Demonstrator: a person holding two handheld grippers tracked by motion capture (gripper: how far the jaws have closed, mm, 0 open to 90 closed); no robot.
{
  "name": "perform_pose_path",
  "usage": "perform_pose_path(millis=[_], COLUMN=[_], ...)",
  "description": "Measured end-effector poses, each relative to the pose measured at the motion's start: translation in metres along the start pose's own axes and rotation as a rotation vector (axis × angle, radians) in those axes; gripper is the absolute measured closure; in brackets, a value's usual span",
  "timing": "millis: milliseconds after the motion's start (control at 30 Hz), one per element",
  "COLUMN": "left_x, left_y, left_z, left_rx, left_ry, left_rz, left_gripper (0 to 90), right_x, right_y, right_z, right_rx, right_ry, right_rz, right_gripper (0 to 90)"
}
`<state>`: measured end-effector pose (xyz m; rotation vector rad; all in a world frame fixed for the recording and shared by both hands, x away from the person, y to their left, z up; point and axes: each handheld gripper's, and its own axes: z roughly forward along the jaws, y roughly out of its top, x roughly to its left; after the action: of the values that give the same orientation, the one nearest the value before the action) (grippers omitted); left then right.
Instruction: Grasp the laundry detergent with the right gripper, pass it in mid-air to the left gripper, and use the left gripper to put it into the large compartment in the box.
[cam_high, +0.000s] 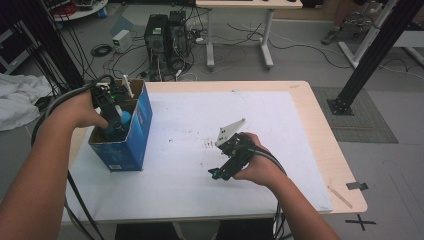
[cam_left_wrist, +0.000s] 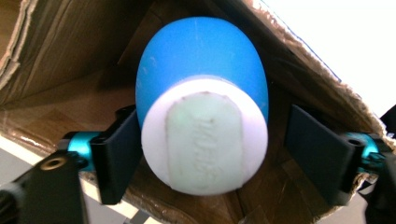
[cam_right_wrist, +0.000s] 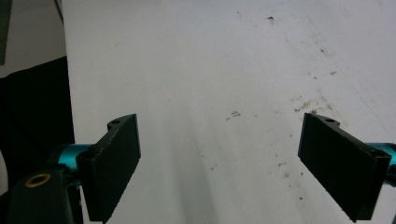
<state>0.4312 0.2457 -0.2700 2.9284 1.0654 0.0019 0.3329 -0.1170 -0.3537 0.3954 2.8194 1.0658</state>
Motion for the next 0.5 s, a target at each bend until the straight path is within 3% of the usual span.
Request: perform_pose_path(millis=[500], left_x=[-0.002], left_y=[-0.004], left_z=[-0.013], left_rx=[-0.019], left_ry=[0.007], left_rz=[-0.016], left_gripper=[19.1], right_x=[0.001], right_y=[-0.001], right_z=[-0.003], right_rx=[-0.006], right_ry=[-0.005], right_rz=[0.0], right_gripper=[12.3])
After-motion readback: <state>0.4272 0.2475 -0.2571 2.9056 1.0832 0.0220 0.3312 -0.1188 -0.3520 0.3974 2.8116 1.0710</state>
